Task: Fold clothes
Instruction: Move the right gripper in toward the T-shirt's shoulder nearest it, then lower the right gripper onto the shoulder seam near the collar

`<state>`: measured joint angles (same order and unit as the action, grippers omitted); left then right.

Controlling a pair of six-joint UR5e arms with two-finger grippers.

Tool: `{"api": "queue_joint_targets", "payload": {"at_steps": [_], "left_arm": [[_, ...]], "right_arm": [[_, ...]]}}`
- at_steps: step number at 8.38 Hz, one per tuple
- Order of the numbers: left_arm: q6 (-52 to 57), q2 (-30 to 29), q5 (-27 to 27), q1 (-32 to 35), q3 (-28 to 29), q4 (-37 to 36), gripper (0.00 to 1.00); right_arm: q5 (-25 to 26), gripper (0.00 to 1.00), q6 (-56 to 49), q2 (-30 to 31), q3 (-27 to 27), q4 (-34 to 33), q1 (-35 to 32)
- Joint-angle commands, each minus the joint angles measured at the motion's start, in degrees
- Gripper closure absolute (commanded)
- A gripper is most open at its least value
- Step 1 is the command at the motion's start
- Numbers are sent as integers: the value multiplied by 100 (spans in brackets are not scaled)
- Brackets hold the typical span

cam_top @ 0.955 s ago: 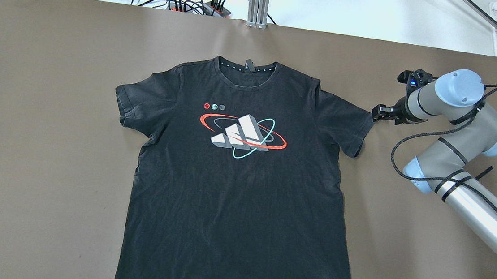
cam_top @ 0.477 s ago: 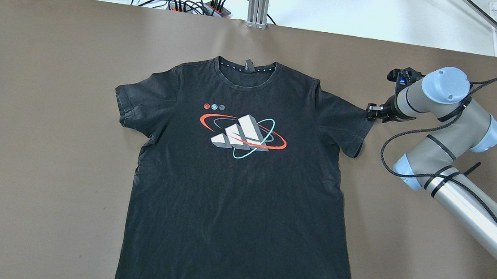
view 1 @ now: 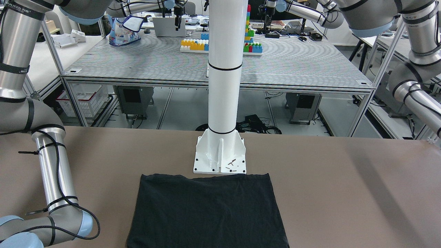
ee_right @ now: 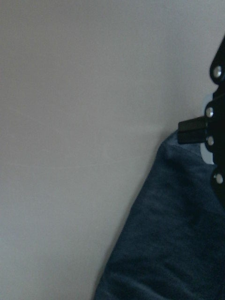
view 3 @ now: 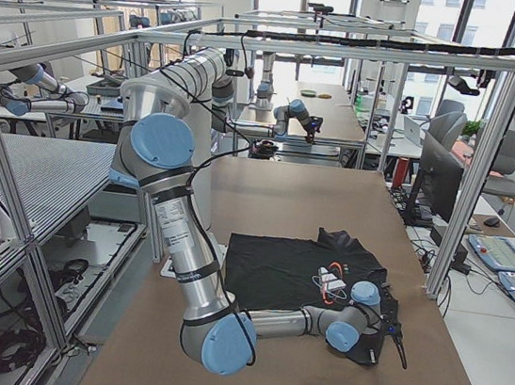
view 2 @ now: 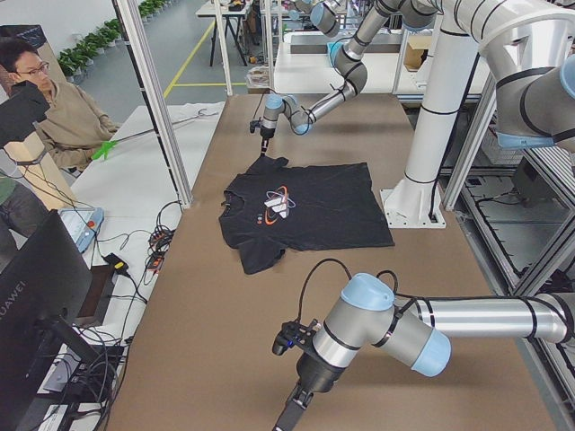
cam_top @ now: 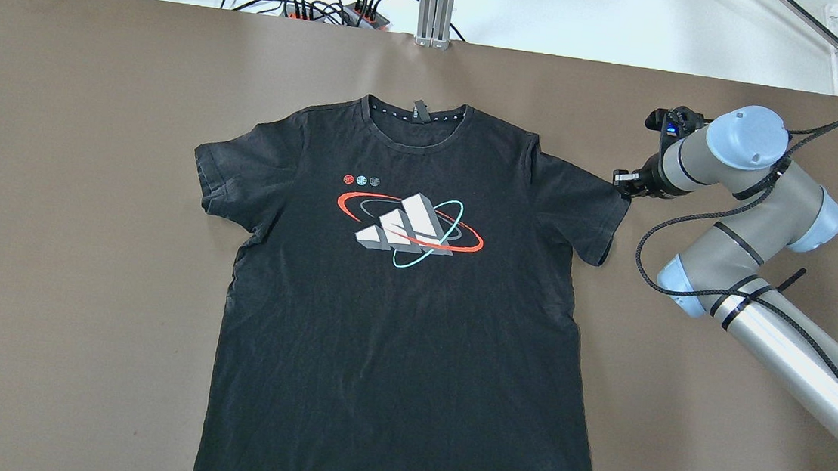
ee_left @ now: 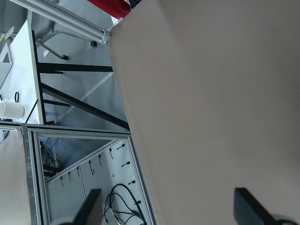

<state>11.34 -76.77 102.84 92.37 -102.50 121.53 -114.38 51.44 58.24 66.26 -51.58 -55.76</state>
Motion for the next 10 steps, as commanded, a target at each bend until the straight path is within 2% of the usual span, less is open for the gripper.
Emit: {"api": "queue_joint_targets", "payload": {"at_steps": [1,2,3,4,5,8,10], "left_arm": [[-9,48,8,0,2,55,0],[-17,48,8,0,10,55,0],[-17,48,8,0,11,46,0],[-26,48,8,-9,19,46,0],[-44,48,8,-18,28,46,0],[-44,48,8,-18,19,55,0],[-53,48,17,-26,19,55,0]], "right_arm": [[-110,100,15,624,1436,-72,4],[-355,100,33,1002,2191,-211,160],[-392,100,198,1214,2903,-622,423],[-323,100,409,955,2945,-1069,565],[-157,100,419,561,2650,-1187,592],[380,100,472,-582,1245,-1162,619],[591,100,629,-874,1004,-1153,802]]}}
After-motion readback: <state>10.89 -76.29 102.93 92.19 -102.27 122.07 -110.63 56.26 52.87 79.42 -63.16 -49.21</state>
